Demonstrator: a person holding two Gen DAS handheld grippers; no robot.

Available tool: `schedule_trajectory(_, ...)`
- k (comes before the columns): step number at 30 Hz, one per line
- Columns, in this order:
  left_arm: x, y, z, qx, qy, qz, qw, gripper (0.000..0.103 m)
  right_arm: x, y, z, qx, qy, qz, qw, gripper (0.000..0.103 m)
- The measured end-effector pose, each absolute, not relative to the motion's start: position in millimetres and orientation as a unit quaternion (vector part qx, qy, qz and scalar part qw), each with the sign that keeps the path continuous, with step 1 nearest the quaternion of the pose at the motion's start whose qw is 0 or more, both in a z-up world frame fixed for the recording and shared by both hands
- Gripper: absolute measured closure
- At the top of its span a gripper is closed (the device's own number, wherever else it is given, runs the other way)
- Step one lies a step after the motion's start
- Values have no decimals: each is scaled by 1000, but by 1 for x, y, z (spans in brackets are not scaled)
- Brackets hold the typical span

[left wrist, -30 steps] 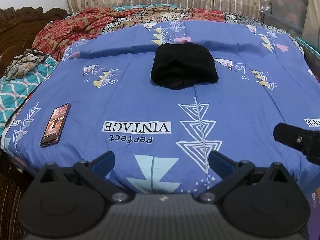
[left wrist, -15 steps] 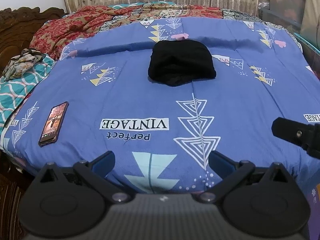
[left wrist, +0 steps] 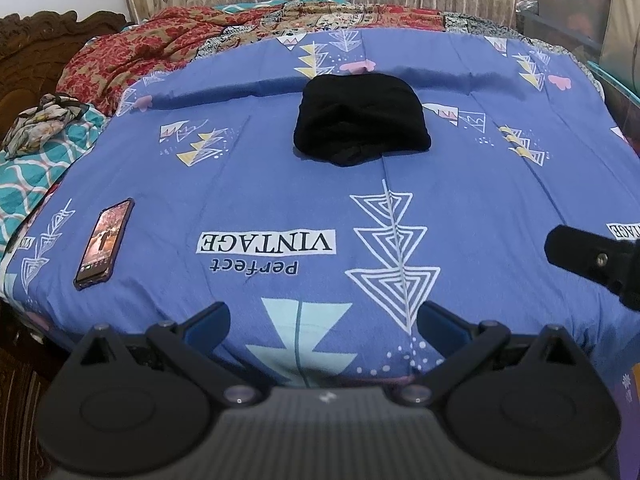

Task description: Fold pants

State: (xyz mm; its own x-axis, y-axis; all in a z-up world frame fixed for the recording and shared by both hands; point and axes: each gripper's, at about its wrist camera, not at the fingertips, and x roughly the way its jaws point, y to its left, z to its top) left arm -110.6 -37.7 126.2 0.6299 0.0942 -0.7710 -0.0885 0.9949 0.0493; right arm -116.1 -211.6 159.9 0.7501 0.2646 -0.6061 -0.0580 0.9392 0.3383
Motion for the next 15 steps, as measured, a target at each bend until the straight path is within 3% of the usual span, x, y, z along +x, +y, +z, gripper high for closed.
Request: schedule_trajectory(15,-108,-38,121,2,443,45,896,0,-115,-211,157,155,348,88,920,0)
